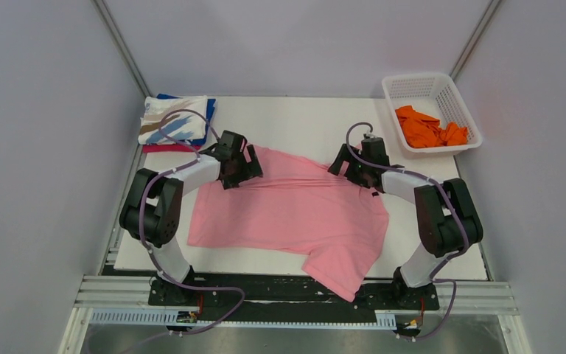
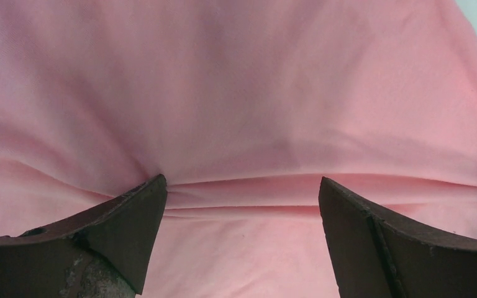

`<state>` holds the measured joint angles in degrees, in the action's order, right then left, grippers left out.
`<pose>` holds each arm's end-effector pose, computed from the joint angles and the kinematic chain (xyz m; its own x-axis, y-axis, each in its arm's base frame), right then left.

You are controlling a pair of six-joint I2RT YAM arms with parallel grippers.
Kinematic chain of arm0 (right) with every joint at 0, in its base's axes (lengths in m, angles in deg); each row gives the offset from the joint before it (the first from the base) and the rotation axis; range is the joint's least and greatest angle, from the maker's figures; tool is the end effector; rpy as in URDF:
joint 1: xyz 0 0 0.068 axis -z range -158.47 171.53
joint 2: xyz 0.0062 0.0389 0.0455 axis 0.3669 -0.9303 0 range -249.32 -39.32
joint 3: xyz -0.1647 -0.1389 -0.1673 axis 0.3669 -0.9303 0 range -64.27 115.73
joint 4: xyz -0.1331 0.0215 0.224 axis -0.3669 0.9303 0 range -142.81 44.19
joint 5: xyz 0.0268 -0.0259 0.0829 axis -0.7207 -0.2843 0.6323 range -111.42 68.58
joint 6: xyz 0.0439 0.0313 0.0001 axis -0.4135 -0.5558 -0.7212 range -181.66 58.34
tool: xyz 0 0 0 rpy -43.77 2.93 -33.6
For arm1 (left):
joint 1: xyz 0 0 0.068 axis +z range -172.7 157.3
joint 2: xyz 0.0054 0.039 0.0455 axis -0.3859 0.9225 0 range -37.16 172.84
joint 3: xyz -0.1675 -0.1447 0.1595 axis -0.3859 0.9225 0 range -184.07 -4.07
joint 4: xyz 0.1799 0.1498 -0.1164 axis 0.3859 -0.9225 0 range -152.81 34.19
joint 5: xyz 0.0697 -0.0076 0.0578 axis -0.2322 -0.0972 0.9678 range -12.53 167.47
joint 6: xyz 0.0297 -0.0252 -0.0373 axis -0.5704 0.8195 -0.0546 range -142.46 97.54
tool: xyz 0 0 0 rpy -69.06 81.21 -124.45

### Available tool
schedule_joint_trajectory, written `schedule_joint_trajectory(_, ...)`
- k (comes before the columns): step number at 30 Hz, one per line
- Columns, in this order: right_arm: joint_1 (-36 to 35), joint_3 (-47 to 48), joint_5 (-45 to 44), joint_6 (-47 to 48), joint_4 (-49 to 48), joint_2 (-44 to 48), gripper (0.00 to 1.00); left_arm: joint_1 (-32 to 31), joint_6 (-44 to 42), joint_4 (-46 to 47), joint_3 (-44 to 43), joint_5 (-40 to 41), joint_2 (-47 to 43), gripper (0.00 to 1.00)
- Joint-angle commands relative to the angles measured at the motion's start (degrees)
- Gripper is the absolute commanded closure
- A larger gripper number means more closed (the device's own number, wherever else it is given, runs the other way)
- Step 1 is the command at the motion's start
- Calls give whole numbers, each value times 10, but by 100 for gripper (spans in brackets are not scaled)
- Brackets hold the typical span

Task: Fold and stack the t-shirts
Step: Flatten out the tshirt

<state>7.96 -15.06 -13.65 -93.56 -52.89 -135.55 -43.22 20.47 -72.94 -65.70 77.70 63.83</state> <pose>0.3237 0.0831 0.1578 -0.7733 0.3521 -0.5273 0.1018 0.8898 0.4448 0.3356 -0.1255 0.1723 -0.8091 -0.4245 -0.4065 -0.2767 0.8853 -0.3737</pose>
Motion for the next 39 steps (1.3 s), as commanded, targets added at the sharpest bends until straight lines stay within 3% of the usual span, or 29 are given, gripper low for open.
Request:
schedule_joint_trajectory(1, -5, 12, -23, -2, 53, 9, 0, -6, -13, -35, 10, 13, -30, 0)
schedule_joint_trajectory(12, -5, 165, -55, 26, 65, -76, 0, -23, -20, 6, -85, -33, -4, 0)
schedule_joint_trajectory(20, -5, 167, -48, 22, 79, -98, 0, -28, -5, 52, -71, -89, 36, 0)
schedule_joint_trajectory(26, -5, 158, -39, 23, 79, -104, 0, -28, -4, 46, -64, -87, 63, 0)
schedule_joint_trajectory(39, -15, 250, 2, -18, -8, -173, 0, -28, -20, 13, -58, -59, 69, 0)
